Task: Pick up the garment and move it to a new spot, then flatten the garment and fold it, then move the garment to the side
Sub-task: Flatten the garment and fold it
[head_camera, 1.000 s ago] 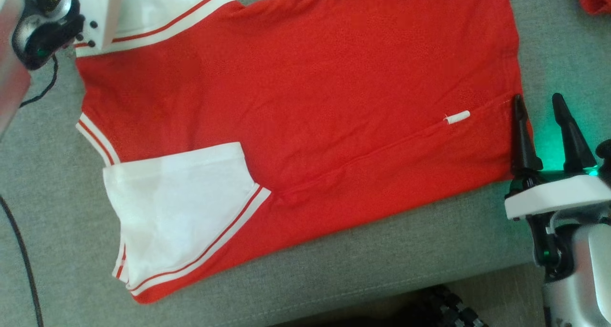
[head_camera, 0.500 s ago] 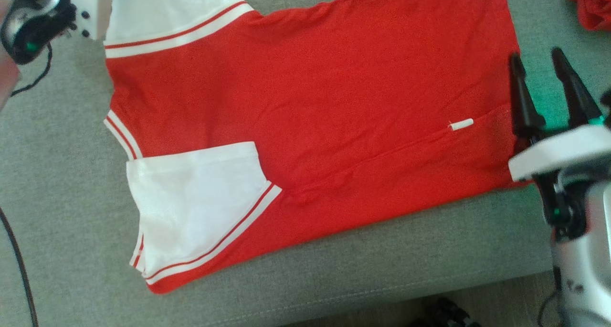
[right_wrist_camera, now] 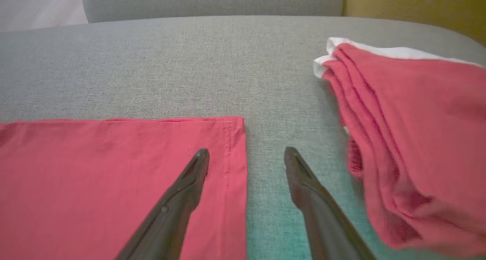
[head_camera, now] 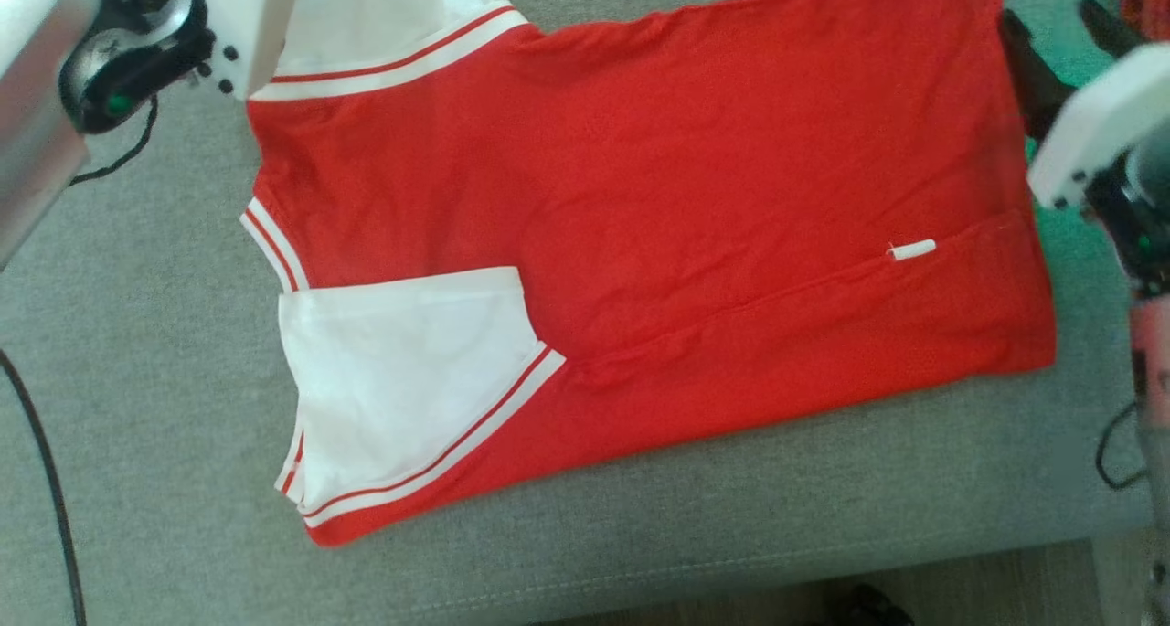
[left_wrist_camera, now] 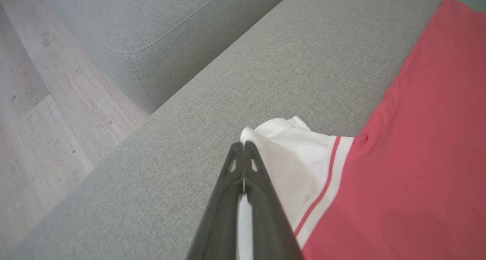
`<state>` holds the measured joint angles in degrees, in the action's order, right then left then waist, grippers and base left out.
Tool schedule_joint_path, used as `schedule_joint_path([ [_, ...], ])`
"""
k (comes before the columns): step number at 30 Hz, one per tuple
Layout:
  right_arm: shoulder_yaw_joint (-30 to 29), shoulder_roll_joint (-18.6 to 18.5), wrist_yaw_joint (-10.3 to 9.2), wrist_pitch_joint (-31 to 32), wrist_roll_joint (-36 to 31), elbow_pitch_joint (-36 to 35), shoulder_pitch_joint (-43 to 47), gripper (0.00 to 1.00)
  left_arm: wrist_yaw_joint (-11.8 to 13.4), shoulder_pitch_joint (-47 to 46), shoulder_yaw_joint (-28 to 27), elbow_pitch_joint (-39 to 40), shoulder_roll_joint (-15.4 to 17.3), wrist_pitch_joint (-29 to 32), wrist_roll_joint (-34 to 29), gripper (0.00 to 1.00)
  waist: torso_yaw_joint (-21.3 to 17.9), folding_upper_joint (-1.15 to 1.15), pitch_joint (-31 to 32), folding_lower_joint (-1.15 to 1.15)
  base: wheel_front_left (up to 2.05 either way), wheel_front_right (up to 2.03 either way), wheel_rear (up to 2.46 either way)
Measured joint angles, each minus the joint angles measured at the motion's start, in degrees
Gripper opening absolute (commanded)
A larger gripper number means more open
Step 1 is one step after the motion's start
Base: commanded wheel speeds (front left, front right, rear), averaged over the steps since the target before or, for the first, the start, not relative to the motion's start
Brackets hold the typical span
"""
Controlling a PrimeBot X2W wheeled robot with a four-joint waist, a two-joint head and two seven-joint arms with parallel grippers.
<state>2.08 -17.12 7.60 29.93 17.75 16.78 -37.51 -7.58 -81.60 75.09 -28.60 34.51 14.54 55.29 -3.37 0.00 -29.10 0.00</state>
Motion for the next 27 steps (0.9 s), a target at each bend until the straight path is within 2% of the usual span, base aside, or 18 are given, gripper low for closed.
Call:
schedule_joint_path([
  [8,3.9,0.0,0.0,1.5,-2.5,11.1,-8.8,1.0,0.0,-1.3,0.4,2.9,0.8,0.6,0.0,0.0,1.0,0.0,-1.3,0.0,0.0,0.0,0.0],
  [18,6.9,0.4,0.0,-3.1,-3.2,18.3,-13.3,1.0,0.0,-1.3,0.6,4.1,1.1,1.4,0.0,0.0,2.0,0.0,-1.6,0.0,0.0,0.0,0.0],
  [19,7.1,0.5,0.0,-3.2,-3.2,18.7,-13.6,0.95,0.0,-1.3,0.6,4.1,1.2,1.5,0.0,0.0,2.1,0.0,-1.5,0.0,0.0,0.0,0.0],
  [22,8.4,0.5,0.0,-3.7,-3.9,19.8,-14.3,0.7,0.0,-1.3,0.6,4.1,1.3,1.5,-0.2,0.0,2.1,0.0,-1.3,0.0,0.0,0.0,0.0],
  [27,8.9,0.5,0.0,-3.7,-4.2,20.6,-14.8,0.22,0.0,-1.2,0.7,4.1,1.3,1.5,-0.2,0.0,2.0,0.0,-0.8,0.0,0.0,0.0,0.0],
])
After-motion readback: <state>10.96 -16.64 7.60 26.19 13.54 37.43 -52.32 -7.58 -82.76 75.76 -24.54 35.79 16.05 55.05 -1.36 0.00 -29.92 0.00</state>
